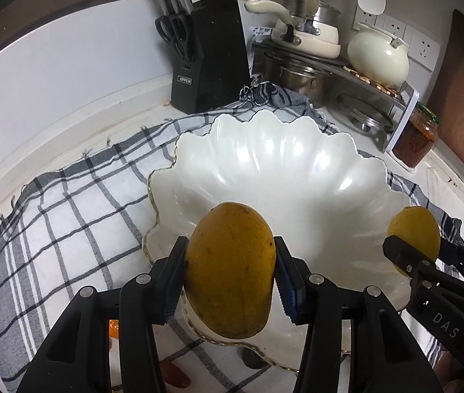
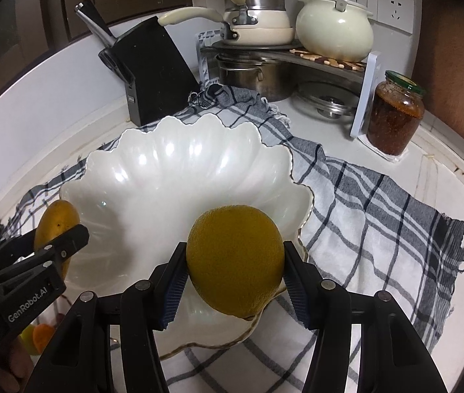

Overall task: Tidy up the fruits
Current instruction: 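Carry the mango and lemon into the white scalloped bowl and open both tools, then lower the left tool onto the brown-spotted banana and grasp it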

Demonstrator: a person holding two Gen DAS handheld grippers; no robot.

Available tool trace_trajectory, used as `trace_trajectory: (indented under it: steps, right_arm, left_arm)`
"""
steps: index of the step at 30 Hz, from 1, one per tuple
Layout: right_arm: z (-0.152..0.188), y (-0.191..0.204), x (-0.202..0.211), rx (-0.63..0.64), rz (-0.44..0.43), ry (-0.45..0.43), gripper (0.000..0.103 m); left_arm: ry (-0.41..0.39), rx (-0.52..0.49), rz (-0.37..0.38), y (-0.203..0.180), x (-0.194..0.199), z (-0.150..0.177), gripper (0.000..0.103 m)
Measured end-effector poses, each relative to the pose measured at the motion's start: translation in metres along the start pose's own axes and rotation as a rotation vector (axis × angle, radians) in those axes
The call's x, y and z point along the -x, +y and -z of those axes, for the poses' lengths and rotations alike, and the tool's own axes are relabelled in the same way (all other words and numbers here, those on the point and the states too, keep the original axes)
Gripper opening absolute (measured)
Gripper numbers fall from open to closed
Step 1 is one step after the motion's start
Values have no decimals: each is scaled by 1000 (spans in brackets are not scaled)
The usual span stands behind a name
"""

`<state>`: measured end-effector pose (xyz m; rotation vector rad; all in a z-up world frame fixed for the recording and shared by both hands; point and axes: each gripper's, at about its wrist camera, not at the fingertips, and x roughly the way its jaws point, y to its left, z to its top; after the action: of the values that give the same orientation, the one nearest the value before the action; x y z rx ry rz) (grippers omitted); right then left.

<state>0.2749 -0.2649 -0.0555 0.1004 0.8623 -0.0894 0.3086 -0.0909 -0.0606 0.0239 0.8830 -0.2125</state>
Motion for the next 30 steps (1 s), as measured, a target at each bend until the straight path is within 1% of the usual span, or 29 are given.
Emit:
trace_trajectory:
  steps: [1, 2, 3, 4, 5, 6, 7, 9, 12, 15, 20, 30]
  right_arm:
    - [0, 0, 0, 4, 6, -3, 57]
    - [0, 1, 2, 8, 11, -11, 62]
    - [-1, 1, 4, 10, 17, -20, 70]
    - [-2, 1, 9, 11, 36, -38, 75]
    - [-3, 2, 12, 13, 48, -51, 82]
    - [-4, 3, 17, 17, 64, -71, 85]
    - [-6, 4, 21, 21, 78, -86, 86]
    - [-8, 5, 29, 26, 98, -107, 90]
    - [-9, 7, 40, 26, 117, -136, 92]
    - [-9, 7, 47, 24, 116, -152, 93]
    - [-5, 5, 59, 8, 110, -163, 93]
    - [7, 4, 85, -1, 109, -189, 93]
  left_arm:
    - [-8, -4, -7, 0, 1, 1, 53]
    - [-13, -6, -13, 0, 3, 1, 59]
    - [-17, -6, -18, 0, 4, 1, 65]
    - [-21, -5, -27, 1, 6, 0, 68]
    - [-23, -4, -36, 2, 8, 0, 69]
    - [-27, -3, -42, 3, 10, 0, 70]
    - [-35, -4, -51, 4, 13, 0, 71]
    - [-49, 0, -72, 5, 18, -1, 82]
    - [-73, 8, -96, 8, 28, -2, 91]
    - [-98, 7, -118, 9, 37, -2, 98]
    - [-120, 12, -130, 9, 53, -1, 99]
    - [-129, 17, -126, 5, 76, 14, 100]
